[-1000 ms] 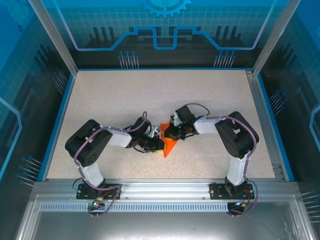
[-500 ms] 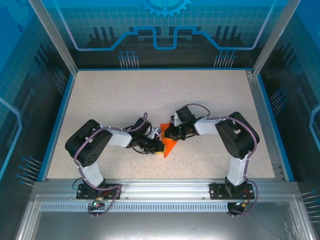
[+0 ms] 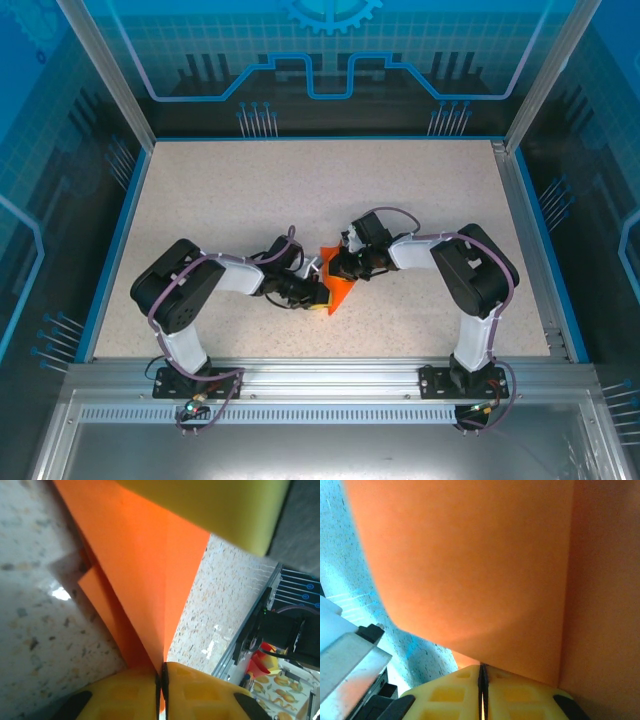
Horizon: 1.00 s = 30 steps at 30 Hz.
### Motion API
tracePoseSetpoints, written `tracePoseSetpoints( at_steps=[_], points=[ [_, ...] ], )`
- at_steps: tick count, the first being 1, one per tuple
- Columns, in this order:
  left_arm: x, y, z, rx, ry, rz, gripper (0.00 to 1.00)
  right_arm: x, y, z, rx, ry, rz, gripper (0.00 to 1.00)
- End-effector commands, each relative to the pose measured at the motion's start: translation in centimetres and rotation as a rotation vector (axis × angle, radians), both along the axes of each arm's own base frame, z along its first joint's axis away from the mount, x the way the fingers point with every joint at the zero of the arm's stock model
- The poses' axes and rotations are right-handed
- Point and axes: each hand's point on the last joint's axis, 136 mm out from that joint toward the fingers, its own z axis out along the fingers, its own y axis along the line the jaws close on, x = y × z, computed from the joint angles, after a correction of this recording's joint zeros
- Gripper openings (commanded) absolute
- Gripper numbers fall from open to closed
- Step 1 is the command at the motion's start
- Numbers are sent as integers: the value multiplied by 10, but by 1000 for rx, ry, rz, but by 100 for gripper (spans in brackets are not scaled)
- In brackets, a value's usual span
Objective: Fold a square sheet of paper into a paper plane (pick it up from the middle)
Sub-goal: Fourth fold the wing at the center of the table.
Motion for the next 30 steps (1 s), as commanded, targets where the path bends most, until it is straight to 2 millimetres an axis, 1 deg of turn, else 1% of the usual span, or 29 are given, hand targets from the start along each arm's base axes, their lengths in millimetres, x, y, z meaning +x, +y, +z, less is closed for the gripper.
tracePoseSetpoints(
  at_steps=[1,5,8,11,14,16,17,23,26,27,28,30],
  points=[
    [-27,2,-2,-10,82,-79,14,-18,-32,-42,-152,105,-52,12],
    [-29,4,0,-1,83,-99,12,-20,-32,-45,-153,114,-49,12],
    [-29,4,-3,9,89,-97,6,-20,-32,-46,-153,117,-49,12],
    [-30,4,-4,13,100,-97,3,-20,-32,-46,-153,118,-50,12],
    [-33,4,-4,9,113,-112,5,-22,-32,-48,-156,125,-48,12],
    [-35,5,-5,19,121,-120,9,-22,-31,-48,-152,123,-47,12],
    [-35,6,-4,17,115,-121,10,-22,-31,-48,-154,122,-46,12],
    [-35,6,1,14,104,-128,11,-22,-30,-47,-154,119,-45,12],
    [-35,4,3,10,103,-133,10,-22,-30,-48,-155,122,-46,12],
    [-35,4,3,9,103,-134,11,-23,-30,-48,-154,120,-43,12],
    [-35,4,4,9,100,-135,15,-23,-30,-48,-157,121,-43,12],
    [-35,3,5,4,96,-135,16,-23,-31,-48,-160,122,-46,12]
  ],
)
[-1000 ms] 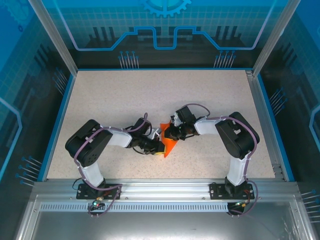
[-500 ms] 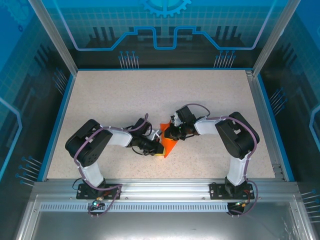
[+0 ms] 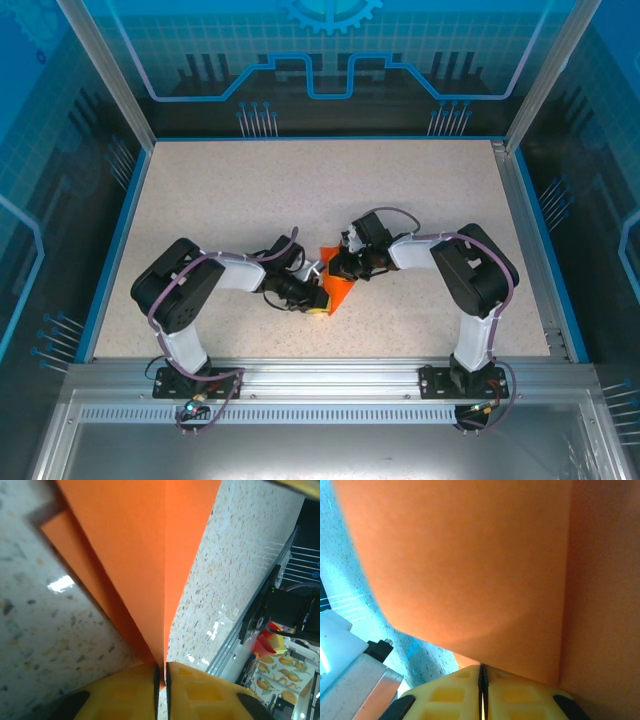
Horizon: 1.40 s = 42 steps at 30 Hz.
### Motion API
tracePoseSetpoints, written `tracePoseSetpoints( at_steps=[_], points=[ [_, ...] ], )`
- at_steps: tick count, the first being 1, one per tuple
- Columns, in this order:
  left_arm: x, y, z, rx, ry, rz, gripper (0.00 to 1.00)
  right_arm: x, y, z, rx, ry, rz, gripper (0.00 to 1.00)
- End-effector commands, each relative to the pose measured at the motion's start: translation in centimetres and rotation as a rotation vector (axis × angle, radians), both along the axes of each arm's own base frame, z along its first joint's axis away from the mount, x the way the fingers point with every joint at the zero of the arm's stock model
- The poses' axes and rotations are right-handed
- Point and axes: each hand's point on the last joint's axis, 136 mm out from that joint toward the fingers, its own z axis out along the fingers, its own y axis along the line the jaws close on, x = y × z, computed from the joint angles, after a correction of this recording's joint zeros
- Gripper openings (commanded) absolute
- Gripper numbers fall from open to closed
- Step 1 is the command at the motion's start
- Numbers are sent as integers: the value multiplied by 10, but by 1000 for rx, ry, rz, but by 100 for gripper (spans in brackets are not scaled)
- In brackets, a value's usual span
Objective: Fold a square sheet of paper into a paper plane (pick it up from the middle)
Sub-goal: Fourth fold the wing at the center of the table.
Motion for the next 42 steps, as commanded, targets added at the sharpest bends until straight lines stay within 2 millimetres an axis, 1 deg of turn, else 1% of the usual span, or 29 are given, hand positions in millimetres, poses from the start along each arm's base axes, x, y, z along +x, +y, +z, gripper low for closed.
tracePoseSetpoints(
  at_steps=[1,3,9,11,15,17,18,19,21,23,24,26,27,29,30,34,35,36,39,40,42],
  points=[
    [-22,-1,5,-11,72,-56,16,-22,-31,-48,-167,116,-46,12],
    [-23,-2,5,-16,70,-63,15,-23,-31,-49,-167,118,-45,12],
    [-26,0,-4,13,91,-65,2,-24,-31,-50,-170,124,-43,12],
    [-27,1,-7,19,99,-69,1,-25,-32,-52,-175,129,-43,12],
    [-33,2,-11,40,122,-96,1,-27,-32,-55,-181,138,-44,12],
    [-35,5,-16,77,128,-105,2,-27,-34,-55,-191,134,-47,12],
    [-36,6,-17,82,135,-107,3,-27,-34,-55,-193,134,-47,12],
    [-36,7,-17,92,134,-105,6,-27,-35,-55,-198,132,-50,12],
    [-34,7,-14,89,119,-90,7,-28,-35,-56,-202,136,-49,12],
    [-32,5,-7,74,105,-87,14,-29,-37,-58,-210,139,-48,12],
    [-32,4,-3,63,99,-89,15,-29,-36,-58,-210,138,-45,12],
    [-28,3,8,44,61,-71,21,-29,-36,-59,-210,137,-42,12],
    [-27,3,15,27,42,-64,22,-29,-37,-60,-213,138,-42,12],
    [-20,9,26,33,-16,-26,26,-29,-37,-59,-217,133,-42,12],
    [-17,13,30,36,-38,-1,27,-28,-37,-59,-217,132,-43,12],
    [15,37,46,45,-107,204,23,-27,-37,-58,-215,125,-46,12],
    [24,43,49,54,-120,262,23,-34,-42,-64,-228,143,-47,12],
    [29,44,53,49,-135,293,23,-35,-43,-65,-230,148,-46,12],
    [43,36,65,0,-141,338,21,-36,-43,-66,-229,150,-47,12],
    [46,31,67,-26,-133,341,21,-36,-43,-66,-230,153,-48,12],
    [52,22,67,-48,-117,349,20,-37,-43,-67,-230,152,-45,12]
  ],
)
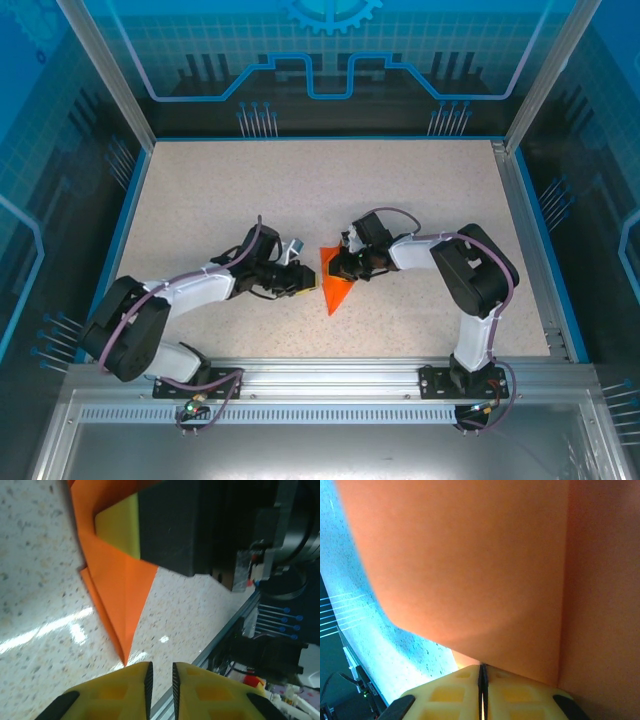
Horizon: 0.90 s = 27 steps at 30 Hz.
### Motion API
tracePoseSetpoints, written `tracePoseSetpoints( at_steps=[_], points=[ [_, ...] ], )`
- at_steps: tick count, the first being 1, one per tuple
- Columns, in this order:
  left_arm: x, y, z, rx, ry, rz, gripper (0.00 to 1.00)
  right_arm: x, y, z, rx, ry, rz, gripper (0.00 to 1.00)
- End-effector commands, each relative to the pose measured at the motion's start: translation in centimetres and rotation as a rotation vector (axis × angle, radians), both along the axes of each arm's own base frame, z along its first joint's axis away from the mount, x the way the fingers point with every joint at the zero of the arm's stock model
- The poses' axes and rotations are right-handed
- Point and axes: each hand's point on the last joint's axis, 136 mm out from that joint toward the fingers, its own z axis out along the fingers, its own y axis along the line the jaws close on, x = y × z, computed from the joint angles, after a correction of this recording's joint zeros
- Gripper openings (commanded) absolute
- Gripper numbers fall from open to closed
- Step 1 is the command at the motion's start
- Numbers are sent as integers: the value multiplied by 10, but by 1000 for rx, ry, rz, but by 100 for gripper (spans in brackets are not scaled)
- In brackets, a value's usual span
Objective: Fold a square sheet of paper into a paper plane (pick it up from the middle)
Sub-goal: Fourth fold the wing at the center of the table.
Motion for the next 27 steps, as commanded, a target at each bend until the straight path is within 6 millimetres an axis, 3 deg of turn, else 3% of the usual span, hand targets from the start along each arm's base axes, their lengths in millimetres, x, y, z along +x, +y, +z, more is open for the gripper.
tracePoseSetpoints(
  at_steps=[1,8,16,19,27],
  points=[
    [16,-14,1,-50,25,56,20,-36,-43,-66,-235,155,-47,12],
    [15,-51,-22,-64,81,25,18,-37,-43,-68,-233,159,-50,11],
    [17,-53,-49,-27,115,52,19,-38,-44,-68,-232,162,-47,11],
    [10,-51,-57,1,135,34,19,-38,-44,-69,-236,163,-45,11],
    [-35,-46,-78,93,234,-133,19,-40,-47,-72,-245,172,-47,12]
  ],
)
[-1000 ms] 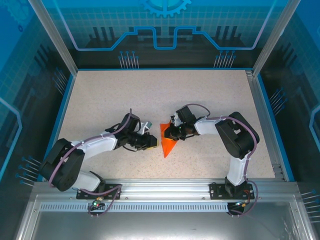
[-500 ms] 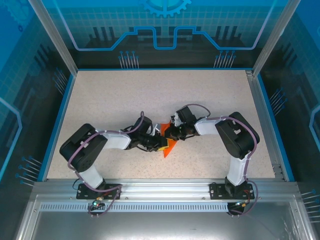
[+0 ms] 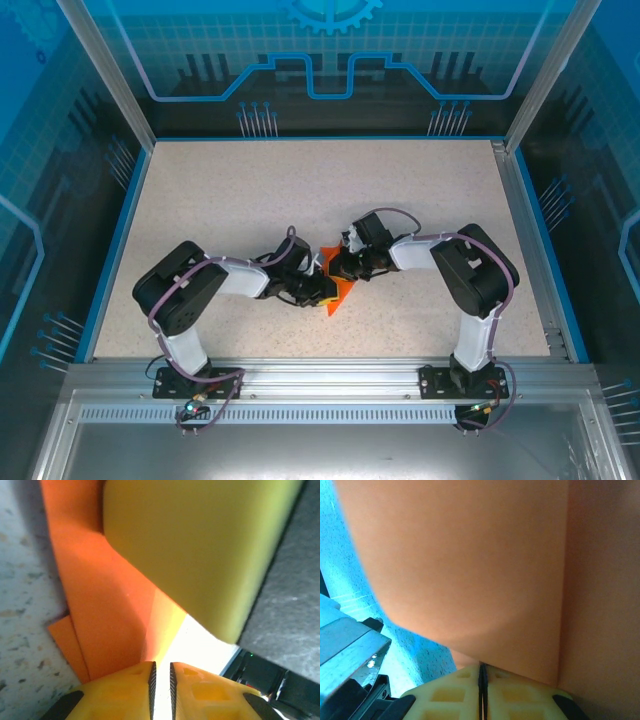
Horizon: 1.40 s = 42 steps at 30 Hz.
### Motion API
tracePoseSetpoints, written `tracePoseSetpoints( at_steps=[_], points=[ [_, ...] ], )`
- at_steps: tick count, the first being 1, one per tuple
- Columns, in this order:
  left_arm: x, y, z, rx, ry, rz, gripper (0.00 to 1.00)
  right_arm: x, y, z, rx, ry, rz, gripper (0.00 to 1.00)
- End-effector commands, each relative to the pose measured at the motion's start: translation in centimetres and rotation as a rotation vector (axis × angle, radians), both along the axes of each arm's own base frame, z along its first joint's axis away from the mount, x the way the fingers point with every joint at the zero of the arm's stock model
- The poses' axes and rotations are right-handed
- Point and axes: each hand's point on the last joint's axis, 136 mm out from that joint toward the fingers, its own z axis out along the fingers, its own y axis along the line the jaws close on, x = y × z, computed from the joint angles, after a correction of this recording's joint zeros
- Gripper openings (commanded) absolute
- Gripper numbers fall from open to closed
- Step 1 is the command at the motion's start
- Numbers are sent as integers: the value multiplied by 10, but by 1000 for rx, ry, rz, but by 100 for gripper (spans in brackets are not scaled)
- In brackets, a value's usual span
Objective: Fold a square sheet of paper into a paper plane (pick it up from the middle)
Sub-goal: Fourth fold the wing at the center of the table.
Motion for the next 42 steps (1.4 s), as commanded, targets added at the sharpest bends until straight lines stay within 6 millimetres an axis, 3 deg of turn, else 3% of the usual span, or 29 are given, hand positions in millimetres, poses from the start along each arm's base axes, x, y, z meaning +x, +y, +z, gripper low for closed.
tracePoseSetpoints(
  at_steps=[1,9,26,42],
  points=[
    [-33,5,-14,48,86,-122,19,-40,-47,-71,-248,173,-43,12],
    [-55,12,-22,67,150,-188,20,-39,-47,-71,-253,171,-44,12],
    [-79,27,-34,63,205,-148,18,-45,-52,-77,-265,185,-67,12],
    [-99,35,-26,41,246,-188,20,-51,-53,-82,-277,191,-76,12]
  ],
)
